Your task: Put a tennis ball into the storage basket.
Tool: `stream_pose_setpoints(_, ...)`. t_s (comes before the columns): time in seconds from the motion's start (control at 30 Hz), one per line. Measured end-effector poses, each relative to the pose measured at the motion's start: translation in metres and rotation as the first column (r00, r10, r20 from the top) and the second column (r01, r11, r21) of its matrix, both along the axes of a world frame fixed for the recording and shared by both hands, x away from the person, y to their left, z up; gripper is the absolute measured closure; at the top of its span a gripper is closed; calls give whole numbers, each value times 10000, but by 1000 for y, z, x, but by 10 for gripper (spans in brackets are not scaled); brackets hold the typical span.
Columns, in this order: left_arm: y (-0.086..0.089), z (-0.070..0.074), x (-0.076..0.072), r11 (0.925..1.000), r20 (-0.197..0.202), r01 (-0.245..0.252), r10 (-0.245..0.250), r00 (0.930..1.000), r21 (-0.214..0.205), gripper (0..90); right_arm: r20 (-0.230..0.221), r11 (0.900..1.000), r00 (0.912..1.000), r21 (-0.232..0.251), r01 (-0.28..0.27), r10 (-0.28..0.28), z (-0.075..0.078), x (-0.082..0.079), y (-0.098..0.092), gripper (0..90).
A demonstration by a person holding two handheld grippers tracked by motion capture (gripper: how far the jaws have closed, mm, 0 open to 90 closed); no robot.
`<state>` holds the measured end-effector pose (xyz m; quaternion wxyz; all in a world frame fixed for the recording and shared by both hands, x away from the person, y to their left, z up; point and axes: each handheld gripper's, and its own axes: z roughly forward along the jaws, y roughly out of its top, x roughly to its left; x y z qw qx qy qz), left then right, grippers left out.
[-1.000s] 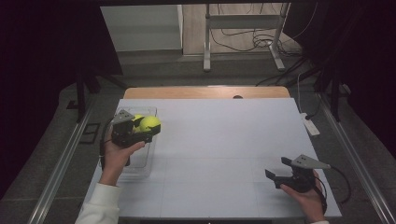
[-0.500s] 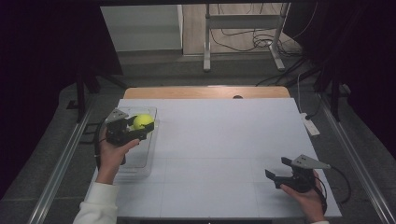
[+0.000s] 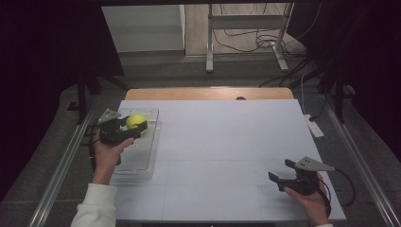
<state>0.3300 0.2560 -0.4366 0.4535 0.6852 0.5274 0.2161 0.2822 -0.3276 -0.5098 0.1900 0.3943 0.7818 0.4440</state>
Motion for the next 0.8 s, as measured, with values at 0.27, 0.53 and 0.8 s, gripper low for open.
stream_pose_setpoints(0.27,8,-3,2,9994,-80,-327,328,9994,150,271,0,10000,10000,-21,23,-23,0,0,-1,134)
stream_pose_setpoints(0.53,20,-6,3,9972,-138,-730,733,9972,184,270,-8,10000,10000,-30,19,-19,0,0,0,134)
stream_pose_setpoints(0.8,25,-11,6,9955,-356,-883,896,9953,353,270,-8,10000,10000,-38,18,-18,0,0,0,134)
